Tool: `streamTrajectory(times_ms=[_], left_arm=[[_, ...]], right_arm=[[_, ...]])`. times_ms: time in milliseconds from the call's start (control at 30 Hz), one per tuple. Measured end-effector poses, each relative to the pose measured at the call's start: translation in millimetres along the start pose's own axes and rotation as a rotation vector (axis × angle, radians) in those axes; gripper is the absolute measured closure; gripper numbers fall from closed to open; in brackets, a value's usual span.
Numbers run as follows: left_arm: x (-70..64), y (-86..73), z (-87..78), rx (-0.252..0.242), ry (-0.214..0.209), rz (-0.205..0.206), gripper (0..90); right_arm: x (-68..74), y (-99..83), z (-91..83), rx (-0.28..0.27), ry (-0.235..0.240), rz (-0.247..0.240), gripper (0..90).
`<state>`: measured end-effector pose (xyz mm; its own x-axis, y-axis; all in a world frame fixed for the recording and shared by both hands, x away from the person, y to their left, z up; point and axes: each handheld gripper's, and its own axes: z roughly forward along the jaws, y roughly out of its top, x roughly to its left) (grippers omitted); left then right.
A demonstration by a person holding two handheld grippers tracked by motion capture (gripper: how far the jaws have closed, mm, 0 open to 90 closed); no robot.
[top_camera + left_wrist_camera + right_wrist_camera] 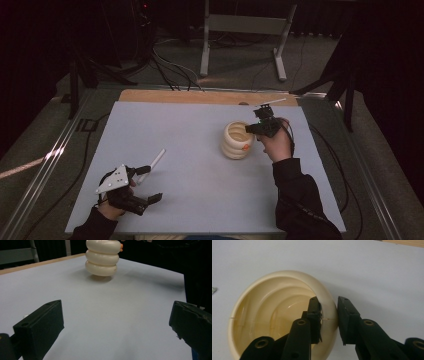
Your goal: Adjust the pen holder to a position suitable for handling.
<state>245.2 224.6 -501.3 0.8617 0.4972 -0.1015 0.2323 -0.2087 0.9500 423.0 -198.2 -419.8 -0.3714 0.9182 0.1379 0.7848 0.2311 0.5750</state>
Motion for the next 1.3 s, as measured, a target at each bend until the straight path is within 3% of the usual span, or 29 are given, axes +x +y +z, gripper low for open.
streamTrajectory(times_ms=[233, 567, 1300], left_arm=[[-0.2, 0.2, -0.1, 0.001, -0.001, 0.004, 0.1], [-0.1, 0.4, -0.8, -0.002, -0.001, 0.006, 0.2], [0.2, 0.2, -0.7, -0.002, -0.003, 0.006, 0.2]], right_arm=[[24.2, 8.2, 5.4, -0.008, 0.016, -0.017, 73.0], [47.2, 12.2, 17.0, 0.004, 0.022, -0.037, 73.0], [68.5, 7.8, 40.2, 0.041, 0.003, -0.060, 72.9]])
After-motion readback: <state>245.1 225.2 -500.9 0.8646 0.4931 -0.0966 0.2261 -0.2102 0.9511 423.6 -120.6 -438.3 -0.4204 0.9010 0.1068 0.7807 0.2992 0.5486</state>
